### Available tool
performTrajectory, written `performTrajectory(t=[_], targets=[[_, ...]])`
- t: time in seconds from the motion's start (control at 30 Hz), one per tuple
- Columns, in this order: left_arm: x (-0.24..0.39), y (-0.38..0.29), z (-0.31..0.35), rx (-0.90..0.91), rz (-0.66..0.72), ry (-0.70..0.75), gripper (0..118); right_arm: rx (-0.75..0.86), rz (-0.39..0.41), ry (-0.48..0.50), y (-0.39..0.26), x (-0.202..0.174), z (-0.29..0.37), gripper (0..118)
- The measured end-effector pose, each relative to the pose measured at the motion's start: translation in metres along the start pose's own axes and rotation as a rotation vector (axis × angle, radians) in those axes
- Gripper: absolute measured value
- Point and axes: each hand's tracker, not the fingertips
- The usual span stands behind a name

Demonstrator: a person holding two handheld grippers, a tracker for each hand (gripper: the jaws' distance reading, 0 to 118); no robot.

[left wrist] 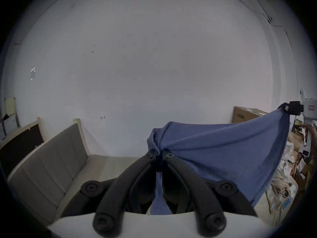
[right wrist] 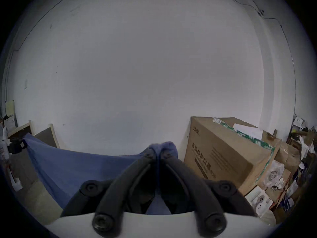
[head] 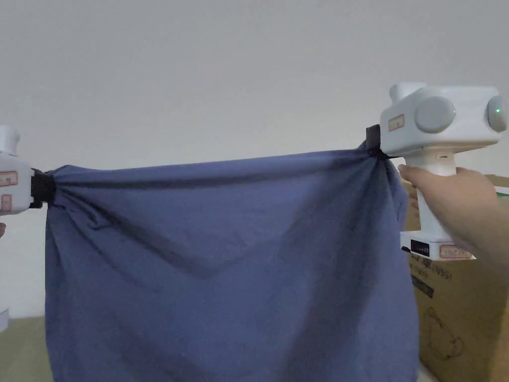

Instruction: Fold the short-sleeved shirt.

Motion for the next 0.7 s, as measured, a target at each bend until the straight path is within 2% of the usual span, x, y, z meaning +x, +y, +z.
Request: performTrajectory(t=[0.13,0.23,0.37,0.47,0.6,0.7], targets=[[0.005,-0.027,-0.036,0.007,-0.016,0.036,5,0.037,0.022,-0.03,-0.029,-0.01,-0.03,5],[0.005,-0.069,-0.061,-0.073,-0.009,0.038,5,0.021,0.022,-0.03,-0.077,-0.013,-0.052,5],[0.004,-0.162,-0.085,-0.306,0.006,0.012,5,-0.24,-0.039,0.012,-0.19,-0.009,-0.083,5],[-0.003,-0.251,-0.078,-0.521,0.054,-0.068,5,-0.488,-0.082,0.064,-0.299,-0.001,-0.079,5],[-0.013,-0.353,-0.03,-0.767,0.005,-0.116,5,-0.77,-0.01,0.149,-0.425,0.019,-0.032,5],[-0.028,-0.389,0.024,-0.869,0.028,-0.165,5,-0.889,-0.049,0.194,-0.472,0.04,0.034,5]])
